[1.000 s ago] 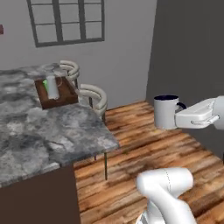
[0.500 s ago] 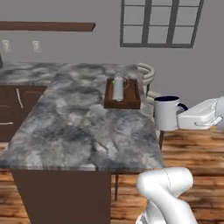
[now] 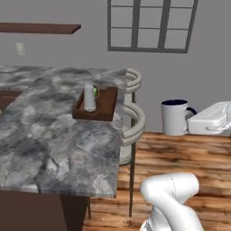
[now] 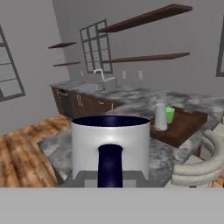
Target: There is a tray on the dining counter. Grab the cup, mug, and pitcher and place them on the tray. The pitcher may be placed next to the tray if it cannot fit the tray.
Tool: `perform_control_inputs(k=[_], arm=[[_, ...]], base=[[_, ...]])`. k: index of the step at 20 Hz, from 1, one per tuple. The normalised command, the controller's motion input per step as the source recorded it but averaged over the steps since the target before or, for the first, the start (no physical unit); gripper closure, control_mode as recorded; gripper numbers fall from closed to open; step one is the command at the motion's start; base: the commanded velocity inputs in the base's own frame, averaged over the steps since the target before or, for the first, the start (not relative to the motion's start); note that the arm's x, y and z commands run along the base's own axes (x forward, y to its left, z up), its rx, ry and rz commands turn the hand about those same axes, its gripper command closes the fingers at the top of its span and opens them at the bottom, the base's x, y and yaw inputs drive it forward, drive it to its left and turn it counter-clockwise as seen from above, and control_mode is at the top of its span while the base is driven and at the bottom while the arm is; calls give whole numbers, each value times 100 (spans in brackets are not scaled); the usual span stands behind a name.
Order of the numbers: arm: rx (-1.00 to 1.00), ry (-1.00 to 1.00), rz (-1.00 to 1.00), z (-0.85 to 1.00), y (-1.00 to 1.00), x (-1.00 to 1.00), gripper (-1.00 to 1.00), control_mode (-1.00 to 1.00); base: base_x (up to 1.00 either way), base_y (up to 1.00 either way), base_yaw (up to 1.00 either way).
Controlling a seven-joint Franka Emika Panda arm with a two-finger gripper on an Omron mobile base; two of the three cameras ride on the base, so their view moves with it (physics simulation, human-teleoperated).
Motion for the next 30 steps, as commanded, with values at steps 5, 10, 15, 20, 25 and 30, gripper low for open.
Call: perform_control_inputs(k=[5, 10, 15, 20, 25, 30], arm=[[0, 0, 0, 0, 0, 0, 100, 100], [0, 0, 0, 0, 0, 0, 100, 100], [0, 0, 0, 0, 0, 0, 100, 100], [0, 0, 0, 0, 0, 0, 100, 100], [0, 0, 0, 0, 0, 0, 100, 100], [0, 0, 0, 0, 0, 0, 100, 100]], base=[[91, -100, 22], [100, -96, 46], [92, -91, 54], [63, -59, 76], [44, -76, 69], [12, -81, 51]])
